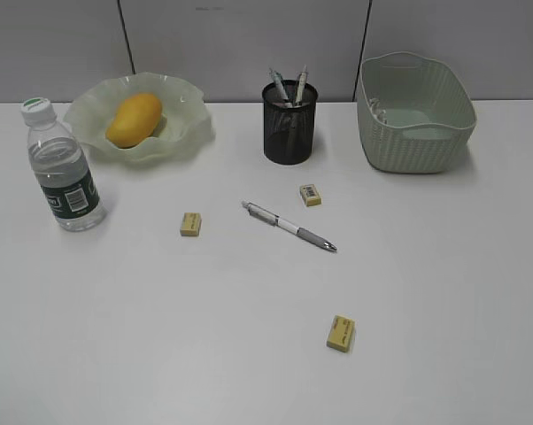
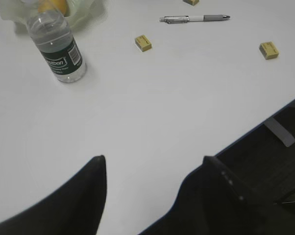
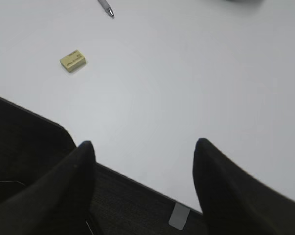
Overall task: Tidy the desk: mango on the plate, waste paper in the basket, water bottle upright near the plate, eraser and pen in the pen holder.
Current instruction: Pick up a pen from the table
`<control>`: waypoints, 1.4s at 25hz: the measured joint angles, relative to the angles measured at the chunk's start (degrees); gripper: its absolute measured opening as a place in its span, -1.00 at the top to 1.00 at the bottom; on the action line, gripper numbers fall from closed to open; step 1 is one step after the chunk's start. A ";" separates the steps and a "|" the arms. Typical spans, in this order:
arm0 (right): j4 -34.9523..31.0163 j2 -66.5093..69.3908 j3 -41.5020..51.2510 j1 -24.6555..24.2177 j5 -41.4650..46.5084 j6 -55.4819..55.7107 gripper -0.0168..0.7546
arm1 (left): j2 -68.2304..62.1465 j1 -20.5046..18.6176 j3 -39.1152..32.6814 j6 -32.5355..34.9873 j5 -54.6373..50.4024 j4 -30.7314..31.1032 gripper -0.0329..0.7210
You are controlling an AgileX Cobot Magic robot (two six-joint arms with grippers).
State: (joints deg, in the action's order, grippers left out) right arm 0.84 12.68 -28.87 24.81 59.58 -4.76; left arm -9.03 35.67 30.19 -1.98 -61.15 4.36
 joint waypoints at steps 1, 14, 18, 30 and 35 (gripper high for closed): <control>0.00 0.00 0.00 0.00 0.00 0.00 -0.33 | 0.00 0.00 0.00 0.00 0.00 0.00 -0.32; 0.00 2.51 -0.70 0.00 -0.10 0.00 -0.33 | 4.53 -14.03 -0.17 0.00 0.00 0.25 -0.32; -0.84 10.03 -3.00 0.00 -2.26 0.00 -0.33 | 4.84 -20.57 -0.17 0.00 0.00 0.25 -0.32; -0.84 53.80 -18.87 0.00 -13.34 -0.39 -0.33 | 4.86 -25.26 -0.17 0.00 0.00 0.02 -0.32; -0.84 70.33 -32.59 0.14 -11.54 -2.71 -0.33 | 4.86 -25.26 -0.17 0.00 0.00 0.02 -0.32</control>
State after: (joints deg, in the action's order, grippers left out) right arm 0.00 83.01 -61.46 24.96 48.04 -7.47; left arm -4.17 10.41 30.02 -1.98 -61.14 4.39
